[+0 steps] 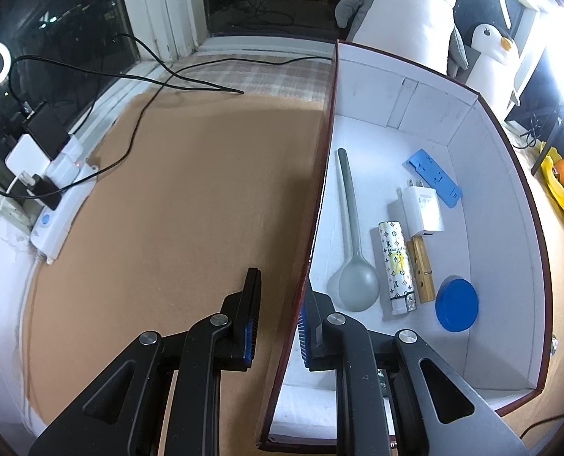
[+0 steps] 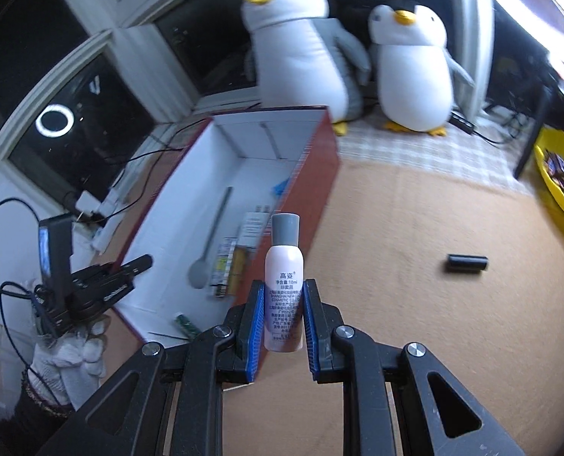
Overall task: Organize rigid objects
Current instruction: 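Lift the pink-white bottle and carry it over the box, then lower the bottle into the box beside the blue lid and release, then move the right gripper to the black cylinder and grasp it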
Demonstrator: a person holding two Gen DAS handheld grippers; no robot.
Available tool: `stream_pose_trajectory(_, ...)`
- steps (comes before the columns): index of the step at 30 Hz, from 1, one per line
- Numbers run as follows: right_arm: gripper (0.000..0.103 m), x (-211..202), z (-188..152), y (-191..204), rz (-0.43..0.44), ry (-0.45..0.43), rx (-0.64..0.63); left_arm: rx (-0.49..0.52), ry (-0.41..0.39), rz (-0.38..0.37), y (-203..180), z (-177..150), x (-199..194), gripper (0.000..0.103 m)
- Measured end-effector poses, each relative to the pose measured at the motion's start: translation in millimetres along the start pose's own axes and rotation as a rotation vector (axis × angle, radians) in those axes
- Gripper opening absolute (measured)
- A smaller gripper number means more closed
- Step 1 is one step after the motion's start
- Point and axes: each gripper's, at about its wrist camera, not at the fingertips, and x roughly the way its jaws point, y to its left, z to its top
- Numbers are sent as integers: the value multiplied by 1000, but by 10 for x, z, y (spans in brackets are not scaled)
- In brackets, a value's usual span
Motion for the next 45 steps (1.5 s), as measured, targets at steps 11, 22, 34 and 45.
stream_pose_trajectory(11,18,388,-32,574,48,76,-113,12,-11,-9,-27,-24,-7,7)
stream_pose_trajectory(22,18,722,-55,742,52,141,-132,12,-17,-10,-31,-32,-8,7)
stream_pose_trajectory(34,37,539,-66,713,119,90,-135,10,-18,-5,-33,-28,-16,7)
stream_pose_trajectory(45,40,26,-52,65,73,-15,-49,-10,11,8,-3,-100,11,9)
